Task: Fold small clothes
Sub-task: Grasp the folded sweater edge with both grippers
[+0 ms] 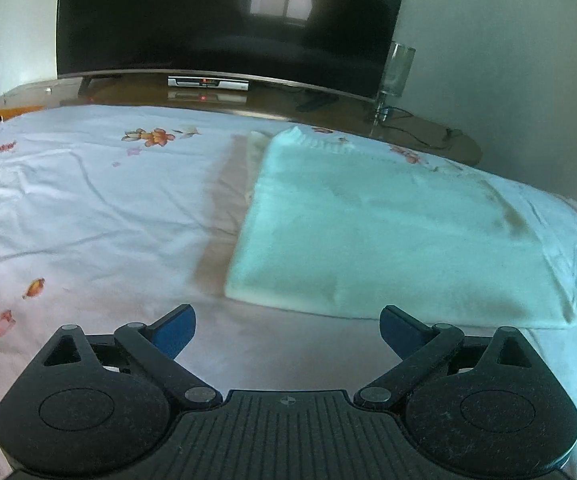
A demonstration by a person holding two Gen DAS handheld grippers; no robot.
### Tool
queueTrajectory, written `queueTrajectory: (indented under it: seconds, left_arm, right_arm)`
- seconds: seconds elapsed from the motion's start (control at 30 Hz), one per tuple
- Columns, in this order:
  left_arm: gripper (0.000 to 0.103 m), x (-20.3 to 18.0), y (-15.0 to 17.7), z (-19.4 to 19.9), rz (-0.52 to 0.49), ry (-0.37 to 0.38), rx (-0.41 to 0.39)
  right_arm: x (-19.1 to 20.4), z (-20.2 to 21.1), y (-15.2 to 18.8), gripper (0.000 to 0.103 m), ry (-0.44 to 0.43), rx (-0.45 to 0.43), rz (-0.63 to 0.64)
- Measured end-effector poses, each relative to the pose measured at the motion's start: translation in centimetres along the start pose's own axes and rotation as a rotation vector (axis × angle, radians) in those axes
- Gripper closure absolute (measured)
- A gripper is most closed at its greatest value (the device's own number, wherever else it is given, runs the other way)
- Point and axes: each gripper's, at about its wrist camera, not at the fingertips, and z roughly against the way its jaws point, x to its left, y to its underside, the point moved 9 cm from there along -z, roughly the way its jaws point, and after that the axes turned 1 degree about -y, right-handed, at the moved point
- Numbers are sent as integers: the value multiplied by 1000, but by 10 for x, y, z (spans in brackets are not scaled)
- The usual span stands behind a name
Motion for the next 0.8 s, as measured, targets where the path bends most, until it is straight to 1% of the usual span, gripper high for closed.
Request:
queueTrajectory:
  seconds: [0.03,0.1,0.13,0.17,0.2,0.27,0.33,0.4,0.43,0.47,0.57,0.63,0.73,0.8]
  left_arm:
    - [7,-1,0,1,25,21,0]
    - [27,-5,2,1,65,66,16]
    - [42,-7,4,-1,93,98,35]
    - [44,-10,6,-4,131,133,57]
    - [44,-11,10,-8,189,172,79]
    - [44,-7,17,-14,334,211,112]
    - [44,0,21,-19,506,251,108]
    - [37,6,23,-26,637,280,89]
    - [30,7,22,-28,674,299,73]
    - [23,8,21,-31,710,321,57]
    - [22,11,18,-38,792,332,16]
    - [22,11,15,-42,827,328,-11]
    - [22,9,6,-49,845,307,-43]
    - [22,7,1,-55,828,294,-53]
  right_arm:
    - [6,1,-3,92,-10,-5,5]
    - [16,0,-6,92,-23,-6,15]
    - [22,0,-8,92,-30,-10,22]
    - [26,-1,-10,92,-34,-12,26]
    - [31,-2,-11,92,-40,-12,25]
    - [37,-7,-14,91,-58,-10,9]
    - [42,-12,-17,91,-63,-7,6]
    - [48,-17,-20,91,-69,-5,6]
    - [51,-19,-22,91,-76,-8,5]
    - [54,-20,-24,91,-84,-10,6]
    - [63,-26,-30,91,-103,-16,14]
    - [67,-30,-34,91,-115,-17,19]
    - [71,-39,-37,91,-133,-7,19]
    - [74,-50,-39,91,-145,3,12]
